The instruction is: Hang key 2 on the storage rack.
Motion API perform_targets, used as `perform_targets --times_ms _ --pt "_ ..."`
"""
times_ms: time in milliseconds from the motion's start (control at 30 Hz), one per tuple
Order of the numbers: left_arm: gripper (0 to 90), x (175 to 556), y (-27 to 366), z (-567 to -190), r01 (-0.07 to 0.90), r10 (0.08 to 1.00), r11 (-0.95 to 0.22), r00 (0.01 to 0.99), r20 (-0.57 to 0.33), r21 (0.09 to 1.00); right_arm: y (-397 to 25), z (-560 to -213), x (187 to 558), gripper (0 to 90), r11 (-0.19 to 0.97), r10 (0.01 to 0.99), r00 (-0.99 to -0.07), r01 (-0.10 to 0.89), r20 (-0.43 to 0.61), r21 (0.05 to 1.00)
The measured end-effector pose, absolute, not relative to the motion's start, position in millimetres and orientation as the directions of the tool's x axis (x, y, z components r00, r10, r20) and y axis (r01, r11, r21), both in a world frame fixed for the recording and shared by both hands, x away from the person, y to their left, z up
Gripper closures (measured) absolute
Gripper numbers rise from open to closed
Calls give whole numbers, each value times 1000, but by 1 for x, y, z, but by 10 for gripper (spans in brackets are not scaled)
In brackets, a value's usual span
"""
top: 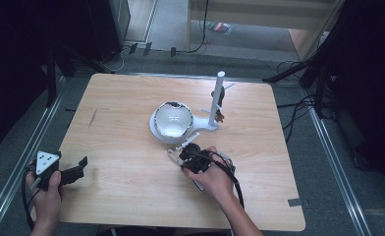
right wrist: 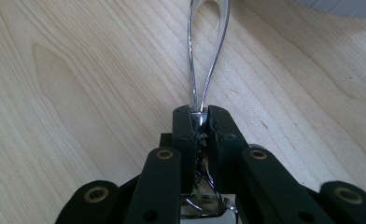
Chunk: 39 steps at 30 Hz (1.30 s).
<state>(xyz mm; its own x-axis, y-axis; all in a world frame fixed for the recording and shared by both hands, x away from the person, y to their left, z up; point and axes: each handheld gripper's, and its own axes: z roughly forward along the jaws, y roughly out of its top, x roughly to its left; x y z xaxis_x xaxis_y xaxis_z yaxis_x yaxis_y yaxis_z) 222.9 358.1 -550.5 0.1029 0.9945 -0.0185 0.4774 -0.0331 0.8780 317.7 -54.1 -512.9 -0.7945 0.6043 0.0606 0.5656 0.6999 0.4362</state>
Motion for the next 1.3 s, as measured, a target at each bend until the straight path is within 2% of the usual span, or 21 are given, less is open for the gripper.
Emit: perform_targets --times_ms 400,1300 --pt "71 223 358 -550 479 995 -34 102 -17 877 -70 -500 315 828 644 638 -768 578 65 502" --pt "70 223 357 -551 479 995 -40 101 -10 877 -121 -488 317 829 479 758 -646 644 89 597"
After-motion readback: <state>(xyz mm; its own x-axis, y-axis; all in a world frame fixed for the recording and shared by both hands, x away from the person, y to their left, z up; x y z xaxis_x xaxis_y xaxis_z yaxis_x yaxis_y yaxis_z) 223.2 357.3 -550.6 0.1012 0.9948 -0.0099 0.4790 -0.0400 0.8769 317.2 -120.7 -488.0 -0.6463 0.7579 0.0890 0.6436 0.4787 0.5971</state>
